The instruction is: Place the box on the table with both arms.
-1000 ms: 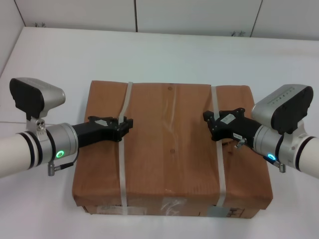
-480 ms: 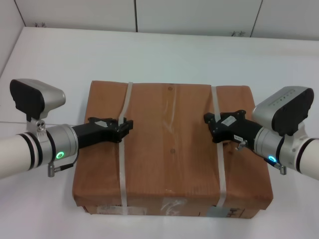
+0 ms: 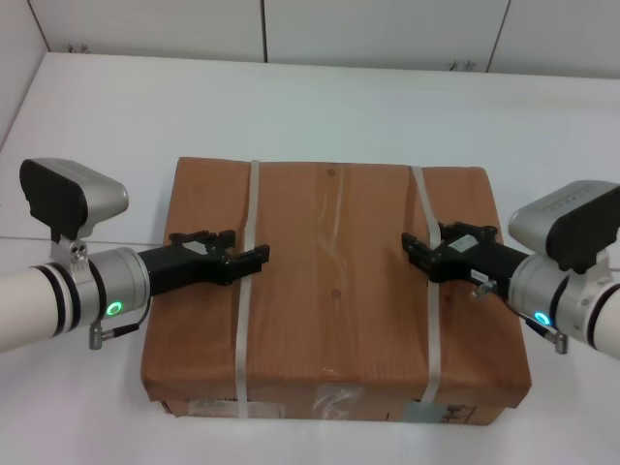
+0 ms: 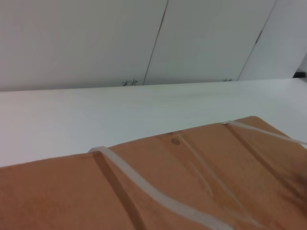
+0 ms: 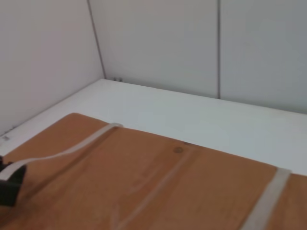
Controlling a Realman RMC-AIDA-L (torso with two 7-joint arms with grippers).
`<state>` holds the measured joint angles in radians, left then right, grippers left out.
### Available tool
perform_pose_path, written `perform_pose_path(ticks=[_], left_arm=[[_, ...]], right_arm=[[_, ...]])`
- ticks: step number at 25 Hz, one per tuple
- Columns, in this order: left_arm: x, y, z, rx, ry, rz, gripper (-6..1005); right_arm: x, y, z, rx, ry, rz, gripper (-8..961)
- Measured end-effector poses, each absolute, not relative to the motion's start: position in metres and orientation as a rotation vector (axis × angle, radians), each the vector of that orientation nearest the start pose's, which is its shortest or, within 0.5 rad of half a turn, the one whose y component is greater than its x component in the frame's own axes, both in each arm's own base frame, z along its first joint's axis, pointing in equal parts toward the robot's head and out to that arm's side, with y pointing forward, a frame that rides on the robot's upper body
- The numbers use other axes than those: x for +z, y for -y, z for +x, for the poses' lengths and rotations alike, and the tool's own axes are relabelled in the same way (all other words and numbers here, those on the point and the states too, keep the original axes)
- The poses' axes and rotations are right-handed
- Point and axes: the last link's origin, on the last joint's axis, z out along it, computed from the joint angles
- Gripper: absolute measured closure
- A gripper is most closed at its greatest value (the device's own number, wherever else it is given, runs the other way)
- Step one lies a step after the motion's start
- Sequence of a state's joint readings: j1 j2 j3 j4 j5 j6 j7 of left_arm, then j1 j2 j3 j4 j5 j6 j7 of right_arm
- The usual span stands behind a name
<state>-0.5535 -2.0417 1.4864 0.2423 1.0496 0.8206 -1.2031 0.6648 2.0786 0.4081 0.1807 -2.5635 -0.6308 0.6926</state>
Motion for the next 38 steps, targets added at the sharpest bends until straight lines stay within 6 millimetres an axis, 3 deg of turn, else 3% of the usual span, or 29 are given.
perform_pose_path(ticks=[4,9,13,18,22,27,31,38], left_arm=[[-0.077,-0.346,-0.311,-0.458,0.983,-2.334,377],[-0.075,-0.345,-0.311,-0.483,0.97,-2.33,280],[-0.069,-0.341,-0.306,-0.557,0.938,-2.338,280],[-0.051,-0.327,-0.293,-0.783,0.852,-2.371,279],[-0.035,-0.316,-0.282,-0.93,0.707,-2.435,280],[-0.025,-0.305,-0.274,-0.985,0.591,-2.56,279],[-0.022,-0.298,-0.268,-1.007,0.501,-2.658,279],[-0.025,-0.296,-0.266,-1.005,0.482,-2.68,279]], right_arm=[[-0.117,-0.348,0.3,0.365,-0.905,-2.228,513],[-0.111,-0.344,0.309,0.393,-0.951,-2.169,322],[-0.103,-0.342,0.313,0.46,-0.964,-2.124,187],[-0.089,-0.338,0.316,0.578,-0.952,-2.076,188],[-0.071,-0.331,0.308,0.719,-0.796,-2.148,190],[-0.057,-0.322,0.285,0.853,-0.628,-2.395,193],[-0.046,-0.322,0.269,0.851,-0.476,-2.599,191],[-0.05,-0.32,0.256,0.87,-0.382,-2.686,190]])
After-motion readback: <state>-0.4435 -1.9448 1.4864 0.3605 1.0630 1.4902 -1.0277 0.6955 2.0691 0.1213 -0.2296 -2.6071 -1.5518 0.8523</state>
